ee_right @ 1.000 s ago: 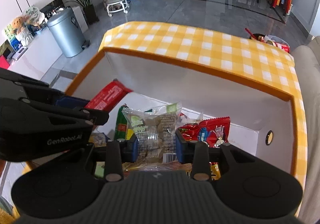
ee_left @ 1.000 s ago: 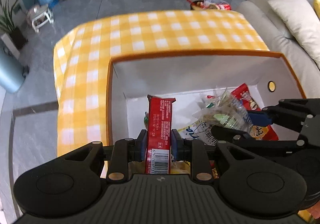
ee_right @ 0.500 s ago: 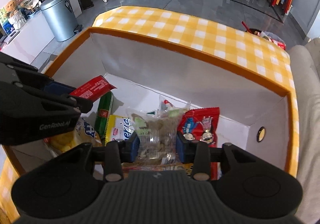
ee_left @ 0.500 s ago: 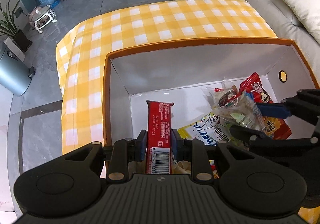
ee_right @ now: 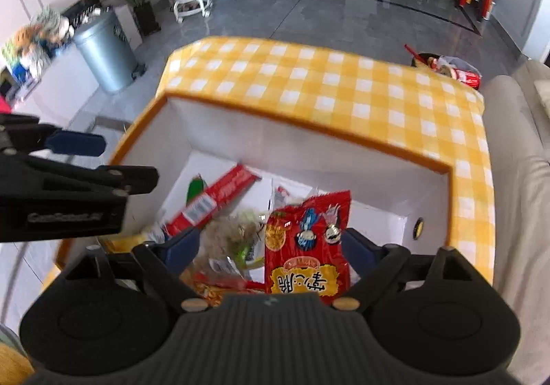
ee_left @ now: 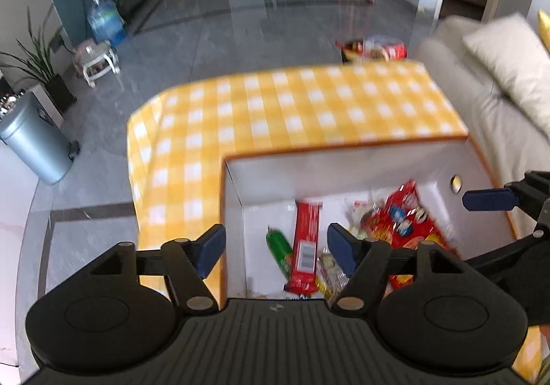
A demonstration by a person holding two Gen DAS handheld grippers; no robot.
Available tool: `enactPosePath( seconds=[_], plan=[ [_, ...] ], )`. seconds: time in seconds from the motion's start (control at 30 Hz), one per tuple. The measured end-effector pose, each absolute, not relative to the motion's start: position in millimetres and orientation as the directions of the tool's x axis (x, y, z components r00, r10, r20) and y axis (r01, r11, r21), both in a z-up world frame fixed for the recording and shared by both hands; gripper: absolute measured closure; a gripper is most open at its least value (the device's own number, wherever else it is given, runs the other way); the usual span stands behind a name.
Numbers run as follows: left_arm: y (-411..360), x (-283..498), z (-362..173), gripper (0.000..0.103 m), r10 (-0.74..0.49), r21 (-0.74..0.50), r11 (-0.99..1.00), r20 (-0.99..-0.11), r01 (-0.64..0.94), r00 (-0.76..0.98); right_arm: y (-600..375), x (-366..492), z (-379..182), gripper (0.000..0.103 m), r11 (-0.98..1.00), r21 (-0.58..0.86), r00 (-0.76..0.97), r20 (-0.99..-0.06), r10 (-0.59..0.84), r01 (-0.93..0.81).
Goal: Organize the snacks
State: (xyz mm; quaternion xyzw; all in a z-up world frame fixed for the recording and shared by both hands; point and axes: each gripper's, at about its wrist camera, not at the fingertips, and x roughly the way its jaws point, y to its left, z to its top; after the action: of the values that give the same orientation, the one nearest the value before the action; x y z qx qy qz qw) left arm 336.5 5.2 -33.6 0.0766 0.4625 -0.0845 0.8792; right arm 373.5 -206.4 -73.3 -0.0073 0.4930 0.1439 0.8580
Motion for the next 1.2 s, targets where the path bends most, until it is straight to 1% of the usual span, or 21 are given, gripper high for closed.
enactPosePath(
  seconds=[0.2, 0.23, 0.4, 0.47, 0.53, 0.63, 0.73, 0.87, 0.97, 1.03, 1.1, 1.2],
  plan=[
    [6.2, 311.8, 6.8, 0.019, -0.089, 0.072, 0.974, -0.751, 0.216, 0.654, -217.8, 358.1, -29.0, 0.012, 0.962, 0.141, 0.535, -0.808, 0.249, -0.235],
    [6.1, 307.1, 13.1, 0.019, -0.086, 0.080, 0.974, -0.737, 0.214, 0.670, -218.6, 353.3, -20.3, 0.010, 0.962, 0.132, 0.549, -0.798, 0.247, -0.241],
    [17.0, 274.0, 43.8, 0.019, -0.060, 0.102, 0.981, -0.643, 0.163, 0.763, -222.9, 325.8, 14.5, 0.010, 0.964, 0.081, 0.608, -0.761, 0.225, -0.255],
    [24.6, 255.4, 51.6, 0.017, -0.056, 0.089, 0.987, -0.596, 0.135, 0.801, -229.3, 306.7, 27.8, 0.010, 0.974, 0.055, 0.667, -0.720, 0.192, -0.221],
    [30.6, 234.1, 58.0, 0.017, -0.047, 0.078, 0.991, -0.544, 0.107, 0.838, -236.9, 286.4, 36.2, 0.010, 0.978, 0.062, 0.704, -0.686, 0.185, -0.197],
    [35.7, 205.4, 64.2, 0.017, -0.044, 0.047, 0.996, -0.488, 0.076, 0.872, -244.3, 254.0, 41.7, 0.010, 0.977, 0.089, 0.736, -0.646, 0.203, -0.192],
    [32.2, 178.2, 67.9, 0.017, -0.019, 0.076, 0.995, -0.436, 0.058, 0.900, -247.6, 220.5, 44.7, 0.010, 0.980, 0.096, 0.763, -0.616, 0.196, -0.174],
    [27.8, 150.3, 71.3, 0.017, -0.029, 0.063, 0.996, -0.401, 0.059, 0.916, -243.6, 178.7, 49.8, 0.008, 0.984, 0.084, 0.792, -0.584, 0.178, -0.160],
    [22.8, 133.1, 72.7, 0.013, -0.015, 0.085, 0.995, -0.411, 0.054, 0.912, -237.9, 149.9, 55.7, 0.007, 0.984, 0.069, 0.803, -0.571, 0.173, -0.162],
    [20.7, 122.4, 70.3, 0.008, -0.009, 0.075, 0.996, -0.414, 0.044, 0.910, -234.0, 129.8, 58.0, 0.006, 0.983, 0.055, 0.808, -0.562, 0.177, -0.178],
    [19.5, 112.7, 64.8, 0.007, -0.010, 0.080, 0.996, -0.420, 0.048, 0.907, -230.4, 113.1, 59.3, 0.005, 0.983, 0.037, 0.817, -0.552, 0.168, -0.177],
    [16.1, 102.2, 50.4, 0.007, 0.020, 0.142, 0.989, -0.443, 0.048, 0.896, -228.0, 91.4, 56.8, 0.004, 0.990, 0.033, 0.830, -0.541, 0.134, -0.138]
  ],
)
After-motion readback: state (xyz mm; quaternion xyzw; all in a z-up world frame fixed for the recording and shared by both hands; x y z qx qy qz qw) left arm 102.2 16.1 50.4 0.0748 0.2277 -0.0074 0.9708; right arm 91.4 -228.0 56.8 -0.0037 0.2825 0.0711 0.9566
